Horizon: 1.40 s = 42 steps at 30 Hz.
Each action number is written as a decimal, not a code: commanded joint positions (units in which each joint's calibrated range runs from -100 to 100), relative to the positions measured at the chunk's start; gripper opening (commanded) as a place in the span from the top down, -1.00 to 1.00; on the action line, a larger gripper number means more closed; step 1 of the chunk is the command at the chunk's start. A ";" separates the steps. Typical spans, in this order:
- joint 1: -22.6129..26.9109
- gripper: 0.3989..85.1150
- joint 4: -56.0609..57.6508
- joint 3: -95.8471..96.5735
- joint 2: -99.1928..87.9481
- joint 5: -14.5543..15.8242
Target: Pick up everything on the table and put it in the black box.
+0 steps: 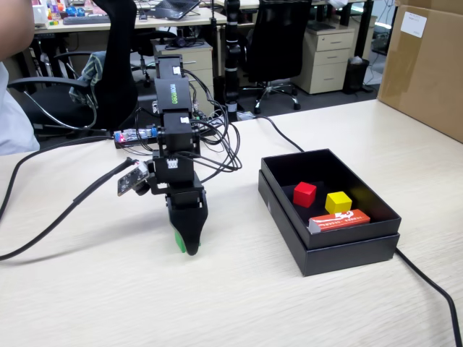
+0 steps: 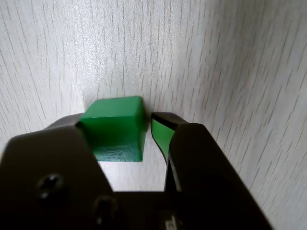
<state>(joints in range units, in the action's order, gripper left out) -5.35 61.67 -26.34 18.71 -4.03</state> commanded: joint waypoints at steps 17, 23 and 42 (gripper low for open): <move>12.26 0.99 4.81 5.39 -43.09 4.35; 20.81 0.99 4.72 -0.05 -39.53 7.72; 19.15 0.99 4.20 -26.16 6.02 8.45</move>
<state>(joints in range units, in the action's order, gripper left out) 14.24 66.24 -47.88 25.05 4.42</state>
